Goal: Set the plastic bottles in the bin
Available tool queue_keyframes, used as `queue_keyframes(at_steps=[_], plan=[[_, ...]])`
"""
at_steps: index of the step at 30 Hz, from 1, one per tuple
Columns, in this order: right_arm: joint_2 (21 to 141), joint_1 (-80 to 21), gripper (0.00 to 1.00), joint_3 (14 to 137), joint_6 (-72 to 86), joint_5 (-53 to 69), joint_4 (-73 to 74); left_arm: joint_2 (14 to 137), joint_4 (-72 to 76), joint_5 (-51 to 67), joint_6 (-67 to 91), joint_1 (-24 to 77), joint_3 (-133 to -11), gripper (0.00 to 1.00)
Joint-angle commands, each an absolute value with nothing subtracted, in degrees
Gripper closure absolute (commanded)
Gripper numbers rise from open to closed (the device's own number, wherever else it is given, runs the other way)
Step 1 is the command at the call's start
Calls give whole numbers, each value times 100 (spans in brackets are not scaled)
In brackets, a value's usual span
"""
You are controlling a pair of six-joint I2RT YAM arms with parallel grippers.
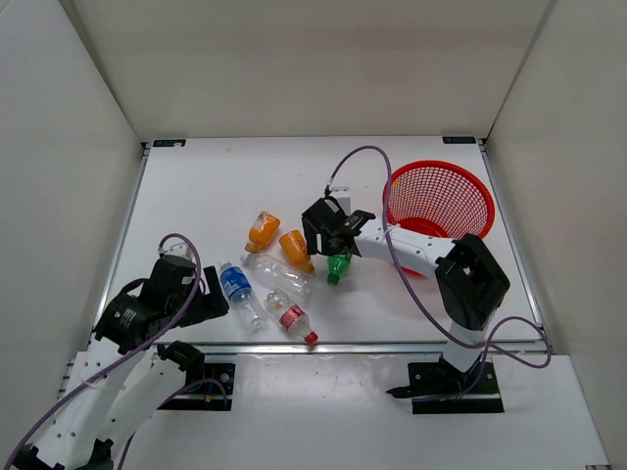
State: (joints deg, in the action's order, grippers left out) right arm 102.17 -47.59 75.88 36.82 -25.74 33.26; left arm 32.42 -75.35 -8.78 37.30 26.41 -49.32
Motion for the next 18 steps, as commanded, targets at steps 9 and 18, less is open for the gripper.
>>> queue_keyframes(at_steps=[9, 18], plan=[[10512, -4562, 19, 6979, 4447, -3032, 2549, 3621, -6900, -747, 3762, 2575, -5344, 2], [9872, -4456, 68, 7136, 3815, -2918, 2118, 3674, -6987, -967, 3832, 2532, -5414, 1]])
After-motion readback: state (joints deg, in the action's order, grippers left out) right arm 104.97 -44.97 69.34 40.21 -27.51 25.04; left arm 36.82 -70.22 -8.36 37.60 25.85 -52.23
